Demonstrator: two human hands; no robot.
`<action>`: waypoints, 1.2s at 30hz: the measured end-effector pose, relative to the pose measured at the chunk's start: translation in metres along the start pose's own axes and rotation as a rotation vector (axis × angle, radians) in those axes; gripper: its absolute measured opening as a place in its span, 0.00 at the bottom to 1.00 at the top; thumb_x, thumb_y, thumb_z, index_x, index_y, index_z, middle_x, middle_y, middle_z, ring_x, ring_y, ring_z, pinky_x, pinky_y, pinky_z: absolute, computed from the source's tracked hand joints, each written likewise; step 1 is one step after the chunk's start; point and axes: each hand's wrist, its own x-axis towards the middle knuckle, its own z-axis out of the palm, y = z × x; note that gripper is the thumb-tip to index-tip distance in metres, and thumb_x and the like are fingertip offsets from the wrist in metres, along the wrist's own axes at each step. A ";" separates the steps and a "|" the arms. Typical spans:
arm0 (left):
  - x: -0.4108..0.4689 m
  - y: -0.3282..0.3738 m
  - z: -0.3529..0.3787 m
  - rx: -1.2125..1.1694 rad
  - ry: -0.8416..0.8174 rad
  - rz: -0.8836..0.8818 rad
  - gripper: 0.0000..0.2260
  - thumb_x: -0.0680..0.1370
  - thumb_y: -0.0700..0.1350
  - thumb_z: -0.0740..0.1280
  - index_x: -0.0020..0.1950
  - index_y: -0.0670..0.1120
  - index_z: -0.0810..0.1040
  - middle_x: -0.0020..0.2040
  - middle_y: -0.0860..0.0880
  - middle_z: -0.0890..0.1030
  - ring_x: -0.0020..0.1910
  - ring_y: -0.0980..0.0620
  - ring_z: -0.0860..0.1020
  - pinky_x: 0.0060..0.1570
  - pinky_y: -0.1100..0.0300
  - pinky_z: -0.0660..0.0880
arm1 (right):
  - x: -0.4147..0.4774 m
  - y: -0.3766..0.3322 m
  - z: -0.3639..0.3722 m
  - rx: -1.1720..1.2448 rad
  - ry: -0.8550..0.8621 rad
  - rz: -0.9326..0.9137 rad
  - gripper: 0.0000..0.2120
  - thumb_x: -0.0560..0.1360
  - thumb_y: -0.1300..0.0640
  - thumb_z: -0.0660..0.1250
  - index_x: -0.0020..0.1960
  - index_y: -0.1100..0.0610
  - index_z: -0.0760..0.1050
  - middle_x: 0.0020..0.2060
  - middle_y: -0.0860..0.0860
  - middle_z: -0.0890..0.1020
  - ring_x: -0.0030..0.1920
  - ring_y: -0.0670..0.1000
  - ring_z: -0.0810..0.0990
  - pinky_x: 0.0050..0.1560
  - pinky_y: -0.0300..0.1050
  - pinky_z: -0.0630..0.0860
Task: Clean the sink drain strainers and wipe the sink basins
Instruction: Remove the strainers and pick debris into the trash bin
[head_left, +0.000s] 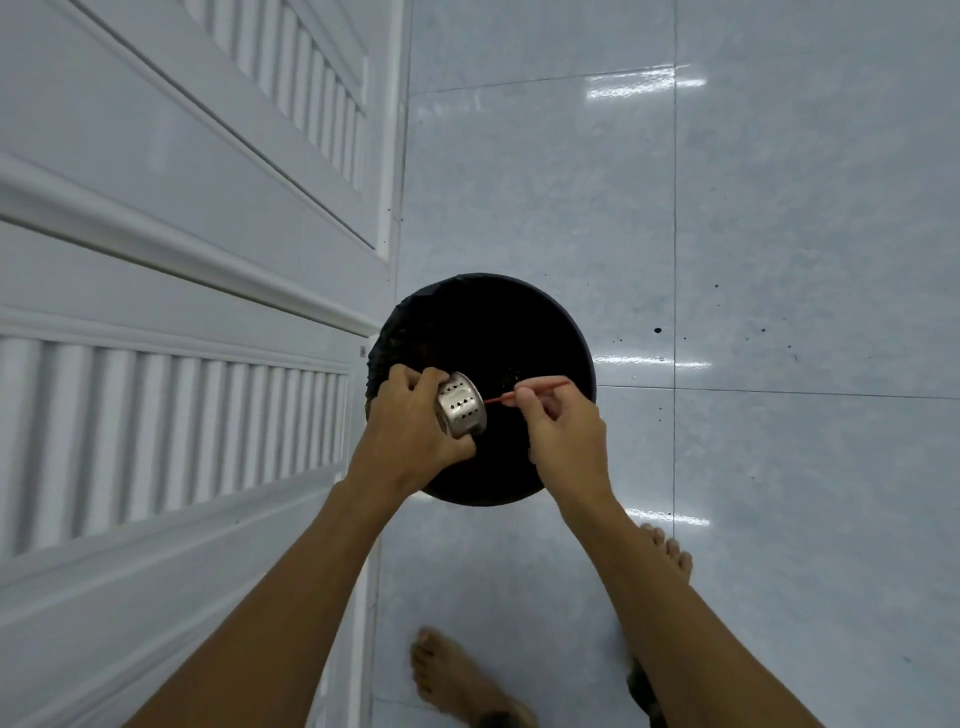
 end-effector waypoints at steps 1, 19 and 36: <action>0.001 -0.001 0.000 -0.029 -0.003 0.017 0.36 0.66 0.54 0.80 0.71 0.48 0.73 0.61 0.47 0.71 0.55 0.48 0.74 0.59 0.53 0.78 | -0.002 -0.001 0.003 0.083 -0.050 0.106 0.03 0.82 0.54 0.66 0.52 0.51 0.79 0.43 0.46 0.87 0.41 0.42 0.82 0.41 0.36 0.80; -0.004 -0.016 -0.026 -0.196 -0.011 0.063 0.35 0.66 0.52 0.82 0.72 0.50 0.75 0.61 0.50 0.73 0.57 0.53 0.75 0.60 0.60 0.76 | 0.006 -0.008 -0.018 -0.142 -0.036 -0.047 0.07 0.82 0.52 0.65 0.55 0.54 0.79 0.46 0.47 0.87 0.47 0.46 0.83 0.47 0.45 0.80; -0.011 0.000 -0.010 -0.190 -0.030 0.010 0.36 0.67 0.56 0.81 0.72 0.51 0.75 0.60 0.49 0.75 0.54 0.54 0.75 0.53 0.64 0.72 | -0.009 -0.002 -0.005 -0.124 0.107 -0.053 0.05 0.82 0.53 0.65 0.54 0.53 0.78 0.45 0.47 0.86 0.48 0.44 0.83 0.46 0.30 0.75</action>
